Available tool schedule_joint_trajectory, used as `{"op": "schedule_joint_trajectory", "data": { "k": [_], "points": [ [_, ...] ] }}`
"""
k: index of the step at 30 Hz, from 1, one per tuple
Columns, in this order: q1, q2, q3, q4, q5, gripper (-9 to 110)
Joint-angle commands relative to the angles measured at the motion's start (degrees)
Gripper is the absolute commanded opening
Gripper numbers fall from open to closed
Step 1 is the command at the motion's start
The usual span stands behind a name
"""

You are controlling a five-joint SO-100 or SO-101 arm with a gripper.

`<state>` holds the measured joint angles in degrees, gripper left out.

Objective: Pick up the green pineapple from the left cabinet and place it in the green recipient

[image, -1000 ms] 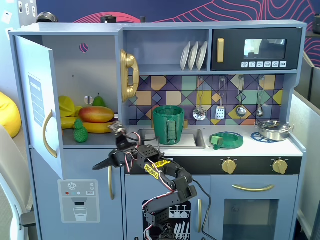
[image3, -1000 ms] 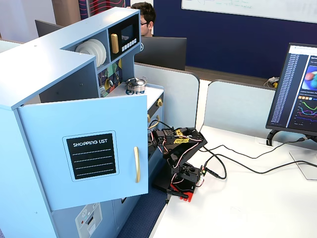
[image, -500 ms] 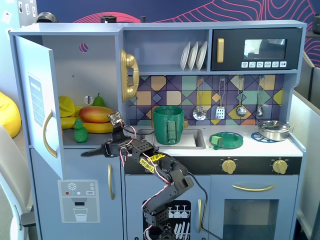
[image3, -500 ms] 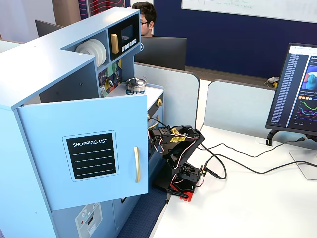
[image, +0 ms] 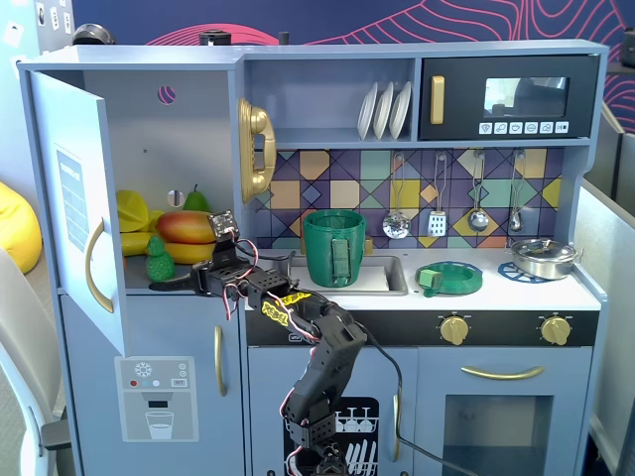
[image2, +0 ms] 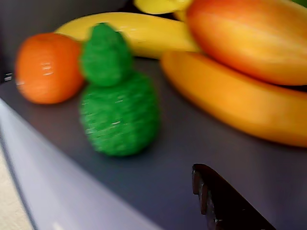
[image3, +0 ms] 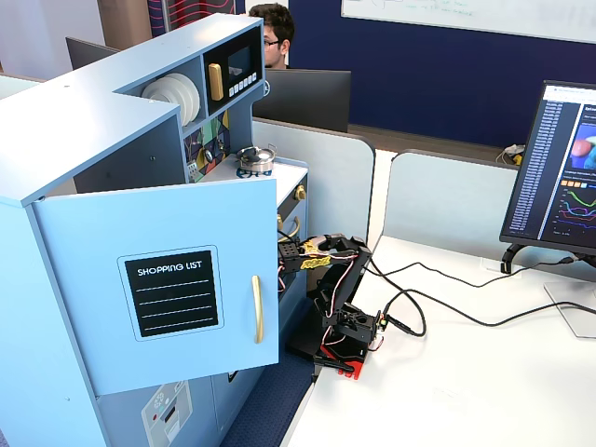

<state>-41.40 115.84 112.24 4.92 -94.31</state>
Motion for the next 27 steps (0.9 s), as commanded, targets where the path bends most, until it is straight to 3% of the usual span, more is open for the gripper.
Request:
{"op": "schedule_joint_trajectory", "data": {
  "k": [1,12,15,27],
  "points": [
    [0.53,-3.87,-8.0,-2.81,0.44,66],
    [0.0,-11.51,-15.38,-2.37,1.93,75],
    [-0.09,-12.57,-16.79,-1.58,4.39,61],
    [-0.62,-20.65,-22.85,-2.46,-0.35,55]
  ]
}}
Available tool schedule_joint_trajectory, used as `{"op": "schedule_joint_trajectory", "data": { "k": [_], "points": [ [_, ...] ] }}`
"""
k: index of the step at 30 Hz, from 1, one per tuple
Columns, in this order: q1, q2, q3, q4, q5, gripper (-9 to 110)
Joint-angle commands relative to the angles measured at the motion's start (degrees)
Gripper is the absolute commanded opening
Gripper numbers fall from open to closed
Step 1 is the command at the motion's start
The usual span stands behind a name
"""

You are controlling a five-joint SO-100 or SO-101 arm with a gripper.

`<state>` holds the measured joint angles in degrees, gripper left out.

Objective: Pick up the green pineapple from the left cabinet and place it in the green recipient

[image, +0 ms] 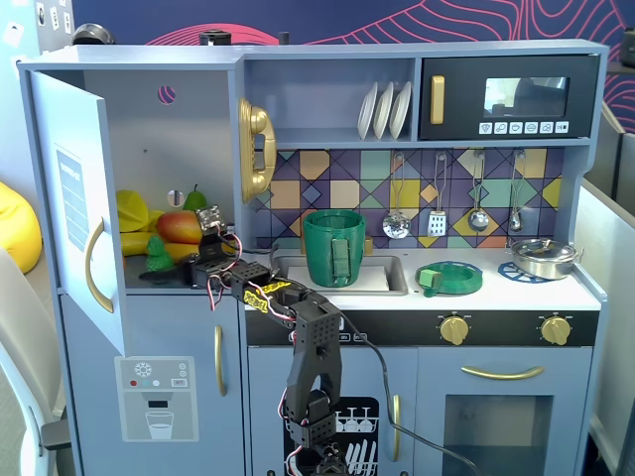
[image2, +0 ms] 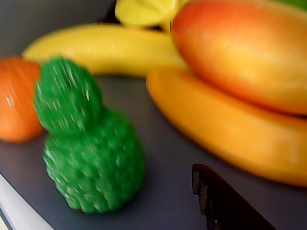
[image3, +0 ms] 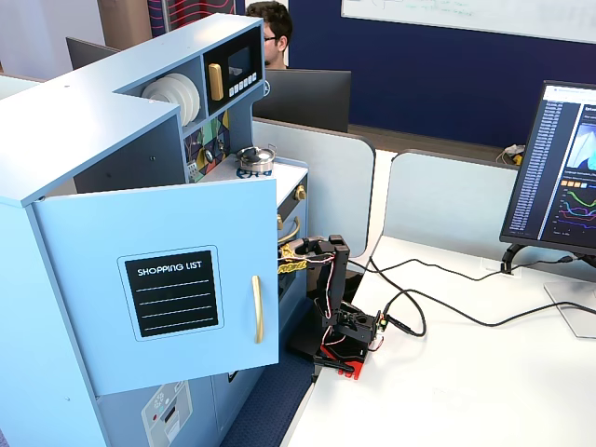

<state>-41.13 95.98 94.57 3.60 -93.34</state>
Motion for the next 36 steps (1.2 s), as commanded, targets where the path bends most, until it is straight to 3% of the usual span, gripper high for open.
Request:
{"op": "schedule_joint_trajectory", "data": {
  "k": [1,21,24,31,36],
  "points": [
    [-0.79,-1.67,-5.54,-1.58,-1.49,54],
    [-1.41,-14.68,-22.24,0.18,-2.9,52],
    [-1.67,-15.29,-23.03,1.41,-3.08,44],
    [-2.55,-14.68,-23.29,1.93,-1.23,1],
    [-2.02,-10.99,-21.45,3.16,-3.87,0]
  ]
}}
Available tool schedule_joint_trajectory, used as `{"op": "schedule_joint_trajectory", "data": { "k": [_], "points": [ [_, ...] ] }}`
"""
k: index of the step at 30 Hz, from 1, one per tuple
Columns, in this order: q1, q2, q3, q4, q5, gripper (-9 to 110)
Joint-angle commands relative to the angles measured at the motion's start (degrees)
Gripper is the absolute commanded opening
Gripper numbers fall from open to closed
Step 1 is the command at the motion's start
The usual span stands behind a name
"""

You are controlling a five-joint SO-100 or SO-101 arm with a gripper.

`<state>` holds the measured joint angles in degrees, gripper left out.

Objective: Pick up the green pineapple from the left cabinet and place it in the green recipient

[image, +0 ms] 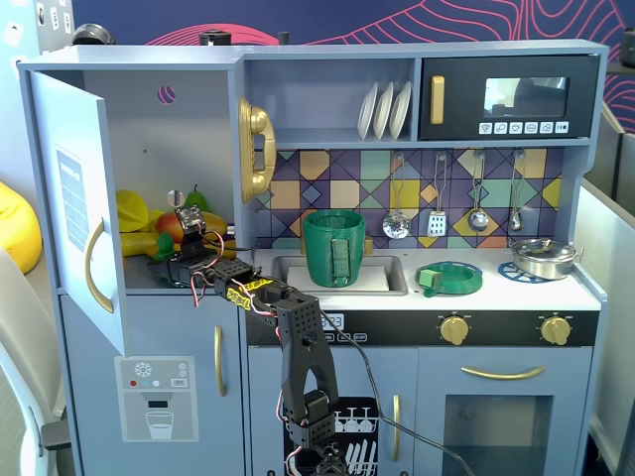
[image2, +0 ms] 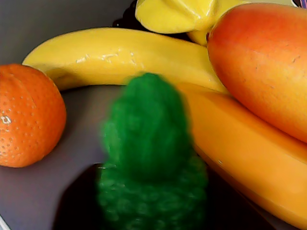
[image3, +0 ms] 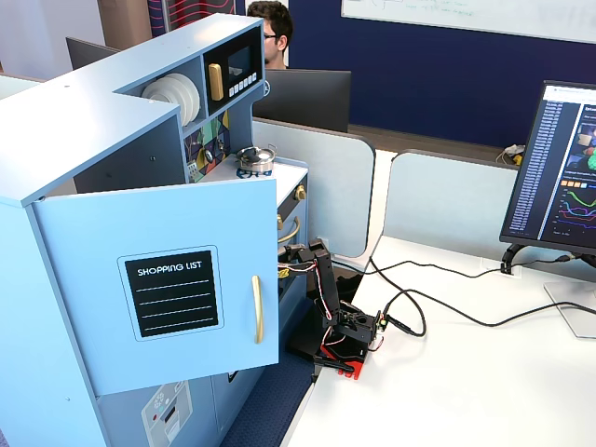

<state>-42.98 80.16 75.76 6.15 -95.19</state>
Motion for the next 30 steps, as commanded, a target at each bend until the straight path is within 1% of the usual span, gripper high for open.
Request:
{"op": "schedule_joint_trajectory", "data": {
  "k": [1,3,4,5,8,10,14,17,20,24,27,30],
  "points": [
    [0.0,7.03,-1.05,1.49,-4.75,0],
    [0.35,13.62,4.48,2.55,-10.99,0],
    [0.44,17.84,7.65,3.43,-12.39,0],
    [0.0,22.06,10.2,6.15,-13.01,0],
    [-1.93,34.89,17.05,17.23,-19.07,0],
    [-2.72,43.07,22.06,21.18,-21.71,0],
    [-2.46,56.95,28.65,28.48,-22.94,0],
    [0.44,64.78,32.43,32.61,-21.53,0],
    [6.77,69.17,33.66,36.74,-18.72,0],
    [20.65,68.99,31.9,37.71,-16.08,0],
    [31.03,63.54,28.48,32.17,-11.25,0],
    [37.97,54.76,23.47,23.64,-7.03,0]
  ]
}}
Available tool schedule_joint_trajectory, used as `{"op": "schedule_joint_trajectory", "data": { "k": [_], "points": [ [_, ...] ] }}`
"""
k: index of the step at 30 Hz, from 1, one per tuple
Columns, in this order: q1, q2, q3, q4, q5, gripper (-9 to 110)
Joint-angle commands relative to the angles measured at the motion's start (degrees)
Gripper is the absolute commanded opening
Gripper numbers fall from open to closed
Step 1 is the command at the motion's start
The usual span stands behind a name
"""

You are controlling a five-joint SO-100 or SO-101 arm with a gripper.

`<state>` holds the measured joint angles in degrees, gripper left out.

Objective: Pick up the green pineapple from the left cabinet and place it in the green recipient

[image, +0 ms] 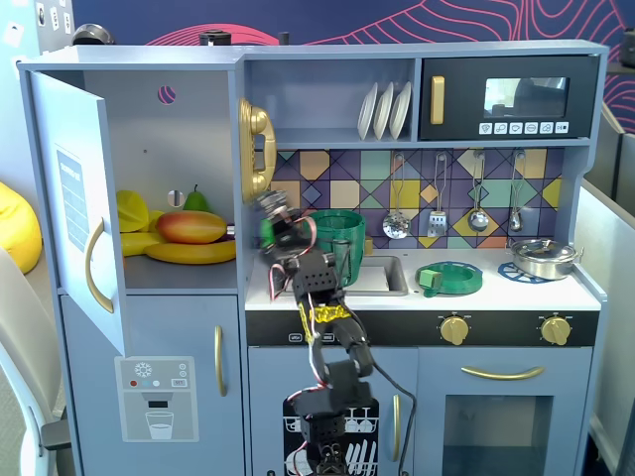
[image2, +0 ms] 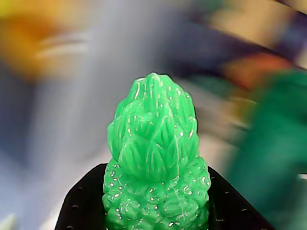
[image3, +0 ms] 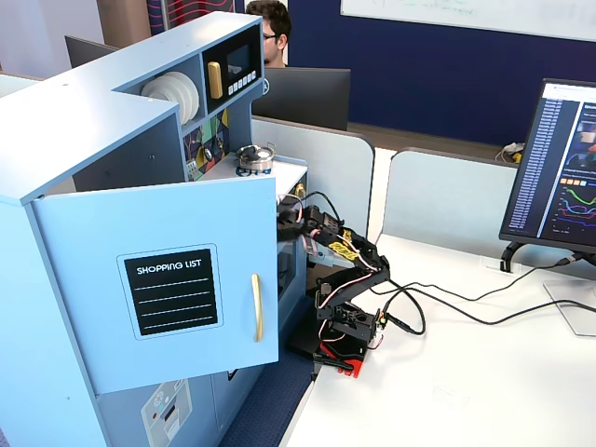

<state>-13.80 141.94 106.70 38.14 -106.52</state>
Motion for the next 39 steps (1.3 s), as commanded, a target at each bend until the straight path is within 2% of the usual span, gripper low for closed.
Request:
{"op": "schedule_joint_trajectory", "data": {
  "k": [1,9,13,14,17,20,22,27,33,39],
  "points": [
    [10.37,-10.2,-9.67,-10.37,4.66,0],
    [14.59,-34.28,-36.39,-11.34,7.82,0],
    [14.77,-45.0,-48.34,-10.28,8.09,4],
    [14.85,-47.2,-50.71,-10.28,8.7,9],
    [15.38,-51.59,-55.99,-10.28,14.33,39],
    [15.03,-52.03,-55.81,-12.13,16.61,52],
    [14.85,-51.59,-54.76,-13.18,17.05,57],
    [15.12,-43.24,-43.77,-15.21,16.17,57],
    [13.8,-12.22,-8.53,-14.24,15.56,56],
    [14.15,17.75,22.32,-3.16,13.8,54]
  ]
}}
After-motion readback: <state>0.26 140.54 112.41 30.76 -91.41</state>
